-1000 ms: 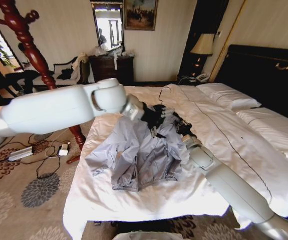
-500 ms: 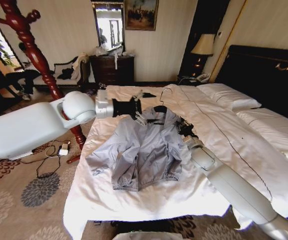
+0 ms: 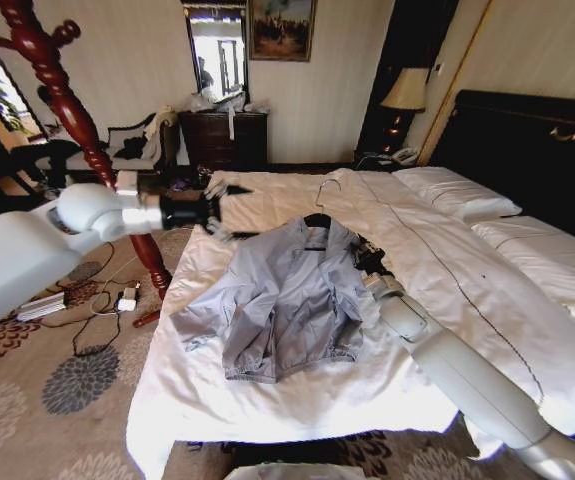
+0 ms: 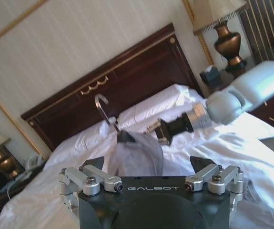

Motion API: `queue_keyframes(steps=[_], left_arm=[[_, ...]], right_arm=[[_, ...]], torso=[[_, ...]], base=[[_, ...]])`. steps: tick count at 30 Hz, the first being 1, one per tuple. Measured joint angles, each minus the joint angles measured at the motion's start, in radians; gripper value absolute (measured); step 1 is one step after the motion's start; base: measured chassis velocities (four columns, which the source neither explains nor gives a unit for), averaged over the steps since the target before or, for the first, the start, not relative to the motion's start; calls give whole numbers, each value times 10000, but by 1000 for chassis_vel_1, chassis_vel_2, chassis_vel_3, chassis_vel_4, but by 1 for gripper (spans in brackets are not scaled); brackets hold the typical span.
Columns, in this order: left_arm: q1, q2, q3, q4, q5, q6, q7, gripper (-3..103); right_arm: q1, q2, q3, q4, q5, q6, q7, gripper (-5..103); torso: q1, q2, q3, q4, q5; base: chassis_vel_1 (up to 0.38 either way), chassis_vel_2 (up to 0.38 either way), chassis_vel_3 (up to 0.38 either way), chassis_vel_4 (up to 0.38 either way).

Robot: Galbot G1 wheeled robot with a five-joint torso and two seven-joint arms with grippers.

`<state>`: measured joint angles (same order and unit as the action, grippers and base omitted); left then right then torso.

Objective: Pick up the clothes from the bed and hang them on the clothes hanger.

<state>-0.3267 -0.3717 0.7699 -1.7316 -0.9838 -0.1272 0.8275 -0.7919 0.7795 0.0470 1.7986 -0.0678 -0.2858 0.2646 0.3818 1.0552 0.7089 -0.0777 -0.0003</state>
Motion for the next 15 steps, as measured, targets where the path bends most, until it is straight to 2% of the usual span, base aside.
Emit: queue_keyframes(steps=[7, 15], left_arm=[[212, -301, 214, 320, 168, 24, -58, 100], [74, -1517, 656, 1117, 157, 170, -165, 100]], right_arm=[[-17, -60, -4, 73, -58, -1, 0, 15], [-50, -72, 13, 131, -68, 87, 0, 15]], torso=[[0, 0, 1, -2, 1], [1, 0, 1, -5, 4]], base=[[0, 0, 0, 0], [0, 0, 0, 0]])
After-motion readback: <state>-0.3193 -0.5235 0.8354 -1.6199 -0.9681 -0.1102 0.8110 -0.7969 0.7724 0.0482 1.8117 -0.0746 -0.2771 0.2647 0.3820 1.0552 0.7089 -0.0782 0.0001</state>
